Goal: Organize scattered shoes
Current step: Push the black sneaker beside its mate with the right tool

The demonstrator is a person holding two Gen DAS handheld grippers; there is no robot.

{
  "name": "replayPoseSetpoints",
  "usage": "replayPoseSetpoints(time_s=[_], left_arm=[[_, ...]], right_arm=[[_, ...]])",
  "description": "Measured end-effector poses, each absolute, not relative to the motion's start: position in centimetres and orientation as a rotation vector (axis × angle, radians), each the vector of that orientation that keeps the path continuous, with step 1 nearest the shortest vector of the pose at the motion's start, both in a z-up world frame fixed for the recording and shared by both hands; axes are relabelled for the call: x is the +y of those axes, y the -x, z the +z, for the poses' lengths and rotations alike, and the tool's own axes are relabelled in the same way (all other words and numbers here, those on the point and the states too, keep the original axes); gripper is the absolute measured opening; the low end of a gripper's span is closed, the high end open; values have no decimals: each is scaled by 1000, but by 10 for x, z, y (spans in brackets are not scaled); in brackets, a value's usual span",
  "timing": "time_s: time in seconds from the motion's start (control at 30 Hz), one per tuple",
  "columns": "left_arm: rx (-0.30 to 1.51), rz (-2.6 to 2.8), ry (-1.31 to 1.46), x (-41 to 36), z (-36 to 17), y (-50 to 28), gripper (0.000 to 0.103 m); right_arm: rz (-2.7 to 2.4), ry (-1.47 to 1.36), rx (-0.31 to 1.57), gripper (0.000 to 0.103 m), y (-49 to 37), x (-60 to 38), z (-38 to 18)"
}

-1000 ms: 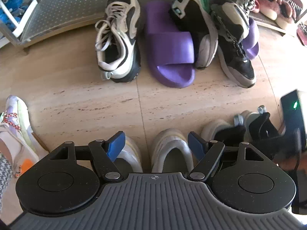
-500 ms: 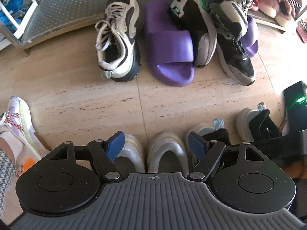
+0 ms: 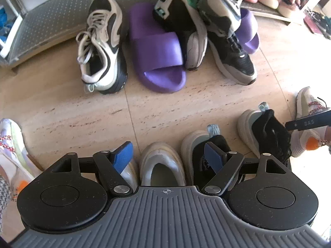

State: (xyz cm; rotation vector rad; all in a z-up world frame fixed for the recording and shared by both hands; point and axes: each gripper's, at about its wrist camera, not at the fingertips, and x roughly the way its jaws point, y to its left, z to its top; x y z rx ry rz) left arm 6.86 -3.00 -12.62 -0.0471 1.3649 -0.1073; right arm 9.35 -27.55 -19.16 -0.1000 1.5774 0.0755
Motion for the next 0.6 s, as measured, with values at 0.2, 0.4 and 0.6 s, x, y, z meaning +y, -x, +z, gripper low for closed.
replayPoseSetpoints(time_s=[0.2, 0.4, 0.6], left_arm=[[1398, -103, 29, -31, -137, -71, 81], [1409, -88, 27, -28, -141, -74, 81], [1402, -104, 23, -31, -138, -70, 81]], right_arm=[[25, 0, 1610, 43, -100, -278, -223], [-188, -188, 1757, 42, -93, -294, -252], [-307, -428, 1761, 37, -77, -294, -255]])
